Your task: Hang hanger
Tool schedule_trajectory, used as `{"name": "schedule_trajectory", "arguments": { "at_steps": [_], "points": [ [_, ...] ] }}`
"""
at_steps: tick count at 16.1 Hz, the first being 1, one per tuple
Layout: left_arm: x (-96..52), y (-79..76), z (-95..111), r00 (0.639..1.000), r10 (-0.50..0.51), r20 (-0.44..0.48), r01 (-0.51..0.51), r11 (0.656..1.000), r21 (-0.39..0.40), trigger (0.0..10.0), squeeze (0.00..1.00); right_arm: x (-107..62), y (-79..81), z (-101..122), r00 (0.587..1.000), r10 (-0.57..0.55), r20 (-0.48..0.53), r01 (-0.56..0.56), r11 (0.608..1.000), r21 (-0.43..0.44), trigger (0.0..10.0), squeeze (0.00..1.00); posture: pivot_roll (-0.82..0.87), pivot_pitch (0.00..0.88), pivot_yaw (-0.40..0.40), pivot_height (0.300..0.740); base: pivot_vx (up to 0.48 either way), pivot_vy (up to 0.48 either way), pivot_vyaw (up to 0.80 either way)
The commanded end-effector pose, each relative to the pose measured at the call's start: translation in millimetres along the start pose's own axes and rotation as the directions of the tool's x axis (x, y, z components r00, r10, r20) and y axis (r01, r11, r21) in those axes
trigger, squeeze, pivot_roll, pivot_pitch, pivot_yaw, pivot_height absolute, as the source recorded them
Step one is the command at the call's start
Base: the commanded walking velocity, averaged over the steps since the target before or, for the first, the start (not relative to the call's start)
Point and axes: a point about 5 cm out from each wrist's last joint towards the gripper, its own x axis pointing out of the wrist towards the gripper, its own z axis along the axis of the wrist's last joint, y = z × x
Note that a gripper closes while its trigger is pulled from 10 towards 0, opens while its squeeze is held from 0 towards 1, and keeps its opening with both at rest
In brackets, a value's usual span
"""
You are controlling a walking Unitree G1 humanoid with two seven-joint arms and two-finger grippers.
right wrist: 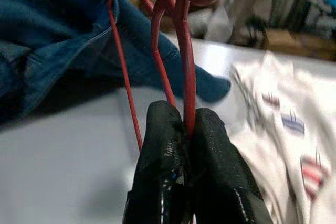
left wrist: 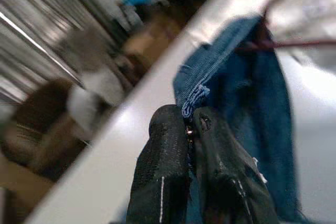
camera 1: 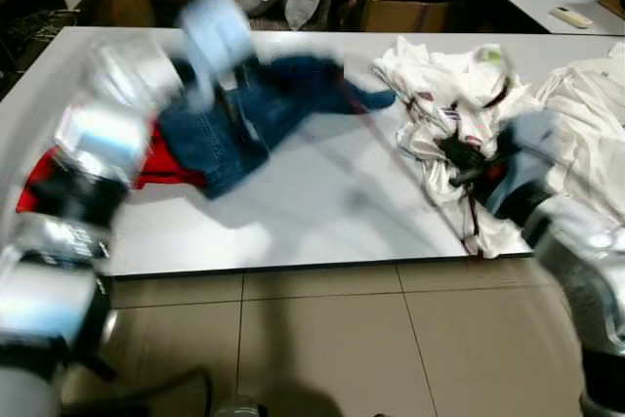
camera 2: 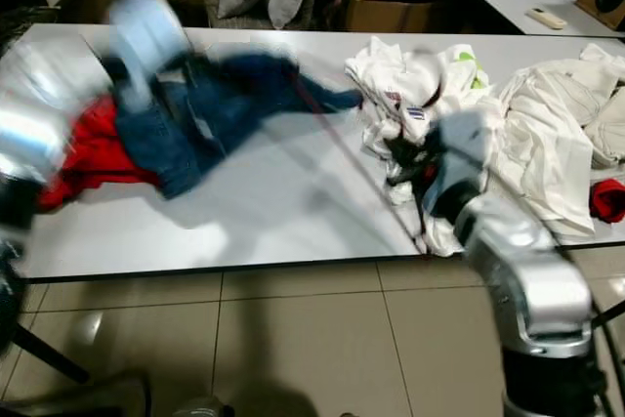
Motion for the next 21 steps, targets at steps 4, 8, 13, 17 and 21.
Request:
{"name": "schedule_trajectory", "arguments": {
  "at_steps": [4, 8, 13, 17, 21],
  "points": [
    [-4.5, 7.0, 3.9, 1.000, 0.002, 0.015, -0.002, 1.000, -0.019, 0.0, 0.00, -14.0, 1.8, -26.9, 0.992, 0.018, -0.127, -0.019, 1.000, -0.007, 10.0, 0.00, 0.02, 0.000, -0.021, 0.740, 0.000, 0.000, 0.00],
    [16.9, -56.1, -1.3, 0.974, -0.226, 0.031, 0.228, 0.971, -0.067, 0.0, 0.00, -21.0, -0.2, -58.3, 0.963, -0.068, -0.261, 0.076, 0.997, 0.017, 10.0, 0.00, 0.02, 0.000, -0.015, 0.740, 0.000, 0.000, 0.00],
    [24.9, -107.6, -49.1, 0.951, -0.259, -0.169, 0.266, 0.964, 0.019, 9.6, 0.00, -28.3, 10.7, -63.5, 0.966, -0.030, -0.256, 0.041, 0.998, 0.038, 10.0, 0.00, -0.01, 0.000, 0.014, 0.740, 0.000, 0.000, 0.00],
    [27.3, -129.7, -56.7, 0.983, -0.149, -0.105, 0.135, 0.983, -0.127, 10.0, 0.28, -31.1, 25.8, -65.3, 0.972, 0.012, -0.237, 0.005, 0.998, 0.070, 10.0, 0.00, -0.01, 0.000, 0.011, 0.740, 0.000, 0.000, 0.00],
    [27.5, -145.8, -66.6, 0.990, -0.025, -0.142, 0.032, 0.999, 0.044, 10.0, 0.95, -32.0, 29.0, -65.1, 0.973, 0.019, -0.230, 0.000, 0.997, 0.083, 10.0, 0.00, -0.01, 0.000, 0.004, 0.740, 0.000, 0.000, 0.00]
  ]
}}
